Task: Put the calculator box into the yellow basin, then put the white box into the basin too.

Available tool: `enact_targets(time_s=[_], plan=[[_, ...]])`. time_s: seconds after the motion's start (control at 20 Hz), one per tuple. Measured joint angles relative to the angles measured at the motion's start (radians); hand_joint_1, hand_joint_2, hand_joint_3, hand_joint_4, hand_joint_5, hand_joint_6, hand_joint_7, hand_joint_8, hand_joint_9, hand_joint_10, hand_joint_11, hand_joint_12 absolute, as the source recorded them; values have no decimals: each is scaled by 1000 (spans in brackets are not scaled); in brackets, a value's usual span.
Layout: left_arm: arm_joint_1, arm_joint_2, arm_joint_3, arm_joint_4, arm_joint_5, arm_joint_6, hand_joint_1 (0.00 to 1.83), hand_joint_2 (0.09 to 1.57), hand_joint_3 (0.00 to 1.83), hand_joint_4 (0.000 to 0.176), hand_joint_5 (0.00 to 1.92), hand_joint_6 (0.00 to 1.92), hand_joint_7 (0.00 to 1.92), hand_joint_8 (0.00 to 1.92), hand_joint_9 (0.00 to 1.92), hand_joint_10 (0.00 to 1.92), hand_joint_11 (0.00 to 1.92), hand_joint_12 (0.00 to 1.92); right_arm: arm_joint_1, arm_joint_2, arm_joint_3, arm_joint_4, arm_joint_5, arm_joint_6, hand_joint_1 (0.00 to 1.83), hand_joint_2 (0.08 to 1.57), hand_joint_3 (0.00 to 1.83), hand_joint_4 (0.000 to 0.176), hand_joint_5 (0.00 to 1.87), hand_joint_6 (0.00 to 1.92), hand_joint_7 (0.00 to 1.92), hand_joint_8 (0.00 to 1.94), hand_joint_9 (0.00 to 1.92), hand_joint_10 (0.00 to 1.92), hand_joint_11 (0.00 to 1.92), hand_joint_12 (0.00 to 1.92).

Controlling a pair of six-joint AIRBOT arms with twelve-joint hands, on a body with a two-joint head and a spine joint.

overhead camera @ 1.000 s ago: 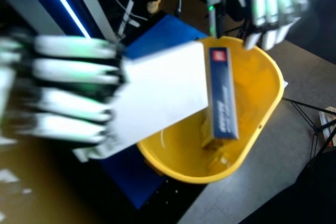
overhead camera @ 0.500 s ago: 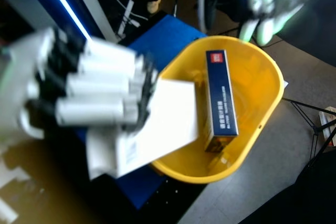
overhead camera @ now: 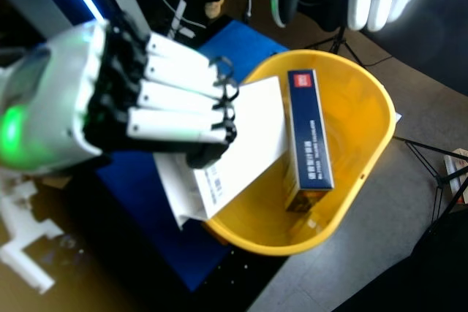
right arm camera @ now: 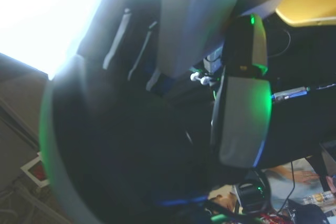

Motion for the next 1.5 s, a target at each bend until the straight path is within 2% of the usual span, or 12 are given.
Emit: enact_targets(time_s=[0.05, 0.1, 0.15, 0.25, 0.3, 0.35, 0.5, 0.65, 0.75, 1.2, 1.4, 1.5], plan=[[0, 0, 0, -3, -1, 0, 679, 1016, 0, 0, 678, 177, 734, 286, 437, 1032, 225, 1679, 0, -8, 0, -4, 0, 0, 1309, 1083, 0, 0, 1063, 692, 1050, 1129, 1048, 1423, 947, 1678], [0, 0, 0, -1, -5, 0, 674, 1023, 1, 0, 681, 159, 644, 462, 390, 1049, 192, 1685, 0, -14, 2, -16, 0, 6, 1392, 1085, 0, 0, 989, 839, 1015, 1014, 1003, 1182, 927, 1560], [0, 0, 0, 1, -5, 0, 665, 1016, 0, 0, 685, 147, 644, 425, 408, 982, 202, 1649, 0, -16, 2, -23, -1, 7, 1389, 1098, 0, 0, 968, 831, 967, 1115, 978, 1225, 934, 1593], [0, 0, 0, -2, -5, 0, 667, 1038, 8, 0, 672, 129, 621, 397, 384, 979, 176, 1650, 0, -15, 4, -26, -3, 13, 1267, 1132, 3, 0, 823, 1131, 1030, 1013, 836, 1116, 622, 1588], [0, 0, 0, -3, -6, 0, 661, 1049, 4, 0, 652, 105, 623, 334, 392, 929, 165, 1639, 0, -14, 7, -25, -4, 12, 1268, 1022, 0, 0, 694, 829, 896, 668, 711, 865, 387, 1574], [0, 0, 0, -1, -6, 0, 691, 1052, 1, 0, 660, 97, 639, 325, 360, 1027, 150, 1697, 0, -13, 7, -24, -6, 13, 1150, 905, 0, 0, 615, 277, 682, 40, 617, 298, 226, 1394], [0, 0, 0, -1, -6, 0, 692, 1049, 1, 0, 678, 96, 648, 298, 357, 1007, 163, 1682, 2, -13, 7, -20, -7, 15, 979, 881, 1, 0, 482, 75, 400, 0, 368, 53, 2, 1352], [1, 0, 0, -8, -7, 0, 661, 1086, 3, 0, 661, 80, 641, 204, 355, 919, 131, 1659, 4, -13, 7, -20, -7, 20, 880, 849, 0, 0, 326, 6, 158, 2, 54, 7, 0, 441], [1, 0, 0, -8, -11, 0, 698, 1091, 1, 0, 675, 81, 663, 189, 330, 1009, 110, 1723, 4, -11, 7, -20, -6, 26, 855, 861, 2, 0, 249, 1, 80, 0, 0, 0, 0, 210], [6, 1, 0, -10, -13, 0, 708, 1098, 1, 0, 587, 234, 538, 518, 294, 1092, 87, 1724, 8, 0, 7, -21, -7, 37, 742, 903, 1, 0, 262, 2, 74, 1, 16, 10, 0, 509], [7, 1, 0, -10, -12, 0, 699, 1099, 1, 0, 592, 71, 649, 115, 306, 921, 51, 1711, 8, 2, 7, -17, -7, 49, 766, 852, 0, 0, 372, 20, 204, 5, 139, 27, 0, 867], [8, 1, 0, -10, -11, 0, 727, 1089, 0, 0, 641, 120, 628, 223, 265, 1042, 45, 1737, 8, 2, 7, -5, -7, 49, 780, 850, 0, 0, 429, 30, 218, 4, 191, 37, 0, 1017]])
